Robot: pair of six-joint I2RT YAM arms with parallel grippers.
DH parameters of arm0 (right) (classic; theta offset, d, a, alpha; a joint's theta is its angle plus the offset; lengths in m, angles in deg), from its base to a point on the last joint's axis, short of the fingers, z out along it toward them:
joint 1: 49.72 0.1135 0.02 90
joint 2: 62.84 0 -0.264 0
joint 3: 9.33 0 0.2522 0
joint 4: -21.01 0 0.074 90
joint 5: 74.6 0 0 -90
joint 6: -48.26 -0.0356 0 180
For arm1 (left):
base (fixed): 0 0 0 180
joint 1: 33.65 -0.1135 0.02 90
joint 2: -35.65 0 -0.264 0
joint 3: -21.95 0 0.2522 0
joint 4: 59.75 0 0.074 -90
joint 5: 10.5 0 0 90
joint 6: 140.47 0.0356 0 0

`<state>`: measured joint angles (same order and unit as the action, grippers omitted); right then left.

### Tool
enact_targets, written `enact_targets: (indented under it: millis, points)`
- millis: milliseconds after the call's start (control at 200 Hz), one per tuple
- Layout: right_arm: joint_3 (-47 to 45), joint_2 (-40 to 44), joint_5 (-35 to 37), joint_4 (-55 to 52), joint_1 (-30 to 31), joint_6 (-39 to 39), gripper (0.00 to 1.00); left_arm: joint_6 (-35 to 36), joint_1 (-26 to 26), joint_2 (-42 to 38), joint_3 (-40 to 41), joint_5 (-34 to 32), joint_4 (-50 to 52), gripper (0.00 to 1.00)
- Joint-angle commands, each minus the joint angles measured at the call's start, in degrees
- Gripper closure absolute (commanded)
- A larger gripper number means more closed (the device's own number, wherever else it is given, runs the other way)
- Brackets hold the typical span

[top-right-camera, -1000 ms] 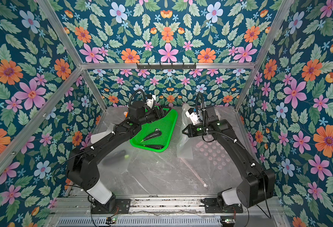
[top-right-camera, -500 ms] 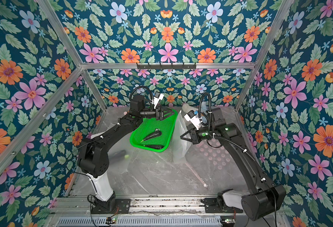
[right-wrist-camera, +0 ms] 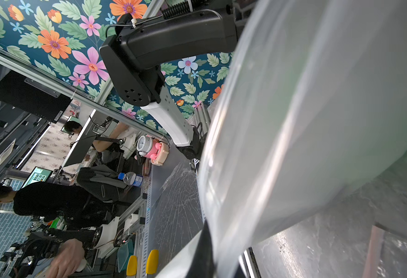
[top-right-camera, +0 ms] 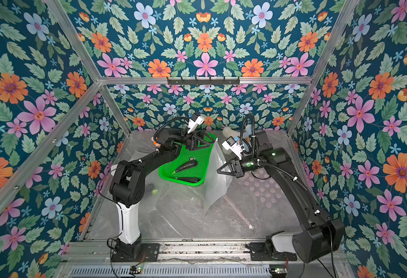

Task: Place the eggplant in a zip-top bag and seal the zipper
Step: Adjust the zipper food storage bag at the center of the board.

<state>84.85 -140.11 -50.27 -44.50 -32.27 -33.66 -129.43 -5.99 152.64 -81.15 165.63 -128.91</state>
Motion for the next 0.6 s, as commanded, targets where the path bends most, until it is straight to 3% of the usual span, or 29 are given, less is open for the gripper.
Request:
enact_targets:
  millis: [0,231,501,596]
  points:
    - [1.1,-0.9,-1.8,-1.3,0.0,1.7,1.00,-7.4,0.8,-0.1,0.4,1.8,-11.7,0.31]
    - [1.4,-2.2,-1.5,-0.2,-0.3,0.0,1.00,-4.9,1.3,0.6,0.4,0.1,-9.7,0.43]
    - [-0.1,-1.3,-0.3,3.3,-3.1,-3.8,1.00,0.7,0.6,0.0,0.5,-1.8,-1.9,0.97]
    - [-1.0,-0.9,1.2,5.1,-4.3,-5.9,1.00,11.4,-0.6,-2.8,2.6,-5.1,9.4,1.00]
